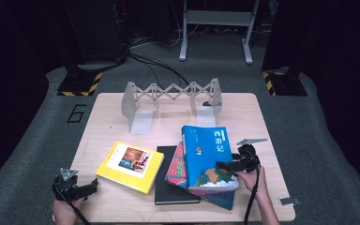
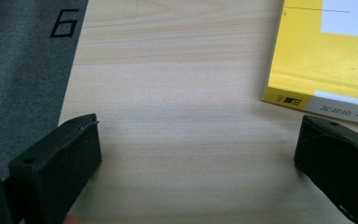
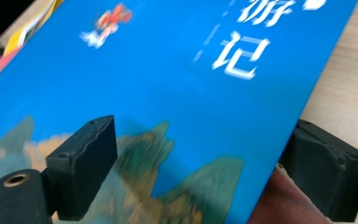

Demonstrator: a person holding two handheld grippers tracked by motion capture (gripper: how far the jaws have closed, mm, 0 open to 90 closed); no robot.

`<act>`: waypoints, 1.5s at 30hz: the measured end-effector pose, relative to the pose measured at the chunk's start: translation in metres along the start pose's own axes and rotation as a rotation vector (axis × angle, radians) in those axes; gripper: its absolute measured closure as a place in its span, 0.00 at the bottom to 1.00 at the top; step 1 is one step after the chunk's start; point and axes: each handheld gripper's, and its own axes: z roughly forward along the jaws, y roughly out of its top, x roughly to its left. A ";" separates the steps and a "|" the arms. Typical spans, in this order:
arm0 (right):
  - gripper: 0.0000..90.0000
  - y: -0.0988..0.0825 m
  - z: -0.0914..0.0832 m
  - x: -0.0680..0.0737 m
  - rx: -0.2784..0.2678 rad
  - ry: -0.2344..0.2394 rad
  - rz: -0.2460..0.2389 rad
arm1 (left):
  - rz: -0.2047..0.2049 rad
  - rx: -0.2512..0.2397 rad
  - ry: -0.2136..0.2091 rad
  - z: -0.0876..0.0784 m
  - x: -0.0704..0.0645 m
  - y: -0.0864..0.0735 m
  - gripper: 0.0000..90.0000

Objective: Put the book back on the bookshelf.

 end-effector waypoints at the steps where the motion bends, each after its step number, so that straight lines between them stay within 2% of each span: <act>1: 0.04 0.006 0.009 -0.005 0.020 0.007 0.029 | 0.000 0.000 0.000 0.000 0.000 0.000 0.00; 5: 0.03 0.012 0.015 -0.010 0.025 0.026 0.034 | 0.000 0.002 -0.001 0.000 0.000 0.000 0.00; 12: 0.06 0.013 0.014 -0.008 0.000 0.013 0.019 | 0.000 0.000 0.000 0.000 0.000 0.000 0.00; 17: 0.07 0.014 0.013 -0.001 -0.014 -0.017 0.001 | -0.001 0.000 -0.001 0.000 0.000 0.000 0.00; 21: 0.09 0.013 0.014 -0.002 -0.026 0.005 0.010 | -0.001 -0.001 -0.001 0.000 0.000 0.000 0.00; 26: 0.08 0.014 0.017 0.005 -0.021 0.012 -0.009 | 0.000 0.000 0.001 0.000 0.000 0.000 0.00; 33: 0.09 0.013 0.018 0.010 -0.034 0.007 0.004 | -0.001 0.000 0.000 0.000 0.000 0.000 0.01; 34: 0.09 0.013 0.018 0.012 -0.032 0.007 0.018 | 0.000 0.000 0.000 0.000 0.000 0.000 0.01; 45: 0.09 0.010 0.019 0.022 -0.050 -0.001 0.027 | -0.004 -0.008 0.009 0.000 -0.001 0.000 0.01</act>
